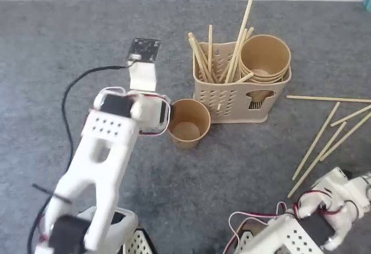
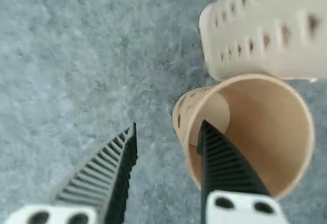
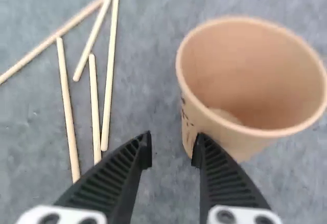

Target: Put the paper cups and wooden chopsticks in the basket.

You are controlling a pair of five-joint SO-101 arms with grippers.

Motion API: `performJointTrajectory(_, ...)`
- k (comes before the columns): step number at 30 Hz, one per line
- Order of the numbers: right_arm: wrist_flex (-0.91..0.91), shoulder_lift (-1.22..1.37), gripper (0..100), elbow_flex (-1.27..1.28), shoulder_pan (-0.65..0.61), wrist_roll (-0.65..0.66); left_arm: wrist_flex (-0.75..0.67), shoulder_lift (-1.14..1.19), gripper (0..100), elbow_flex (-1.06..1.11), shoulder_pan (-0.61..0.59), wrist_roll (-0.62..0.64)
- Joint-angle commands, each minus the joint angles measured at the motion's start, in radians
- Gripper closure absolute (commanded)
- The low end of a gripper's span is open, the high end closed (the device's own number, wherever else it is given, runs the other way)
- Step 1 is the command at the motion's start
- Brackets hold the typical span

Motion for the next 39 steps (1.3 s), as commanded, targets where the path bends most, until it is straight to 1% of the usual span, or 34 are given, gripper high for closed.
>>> performJointTrajectory(1,0.012,-0.007,86.2,-0.023,-0.028,0.017,-0.017,0.063,81,-0.068,0.049,-0.011)
performJointTrajectory(5,0.015,-0.015,86.2,-0.021,-0.028,0.017,-0.069,0.063,82,-0.001,0.129,-0.009)
performJointTrajectory(7,0.015,-0.015,86.2,-0.021,-0.028,0.017,-0.094,0.063,87,0.021,0.155,-0.009)
performJointTrajectory(10,0.015,-0.015,86.2,-0.02,-0.028,0.017,-0.104,0.063,100,0.024,0.163,-0.009)
performJointTrajectory(15,0.015,-0.015,86.2,-0.02,-0.025,0.017,-0.092,0.063,99,0.027,0.157,-0.009)
performJointTrajectory(19,0.015,-0.015,86.2,-0.02,-0.025,0.017,0.018,0.061,99,-0.031,0.153,-0.017)
performJointTrajectory(21,0.015,-0.015,86.2,-0.02,-0.025,0.017,0.077,0.061,99,-0.076,0.133,-0.018)
performJointTrajectory(23,0.015,-0.015,86.2,-0.02,-0.025,0.017,0.112,0.061,99,-0.122,0.087,-0.031)
performJointTrajectory(26,0.016,-0.015,86.2,-0.02,-0.024,0.017,0.166,0.061,99,-0.208,-0.003,-0.083)
performJointTrajectory(28,0.016,-0.015,86.2,-0.02,-0.024,0.017,0.218,0.061,99,-0.271,-0.044,-0.091)
performJointTrajectory(31,0.018,-0.015,86.2,-0.02,-0.024,0.017,0.311,0.06,99,-0.386,-0.072,-0.091)
performJointTrajectory(36,0.028,-0.015,86.2,-0.02,-0.03,0.017,0.486,0.06,99,-0.651,-0.074,-0.087)
performJointTrajectory(38,0.028,-0.015,86.2,-0.02,-0.031,0.017,0.532,0.06,99,-0.763,-0.069,-0.087)
performJointTrajectory(39,0.027,-0.015,86.2,-0.02,-0.031,0.017,0.534,0.06,99,-0.814,-0.069,-0.086)
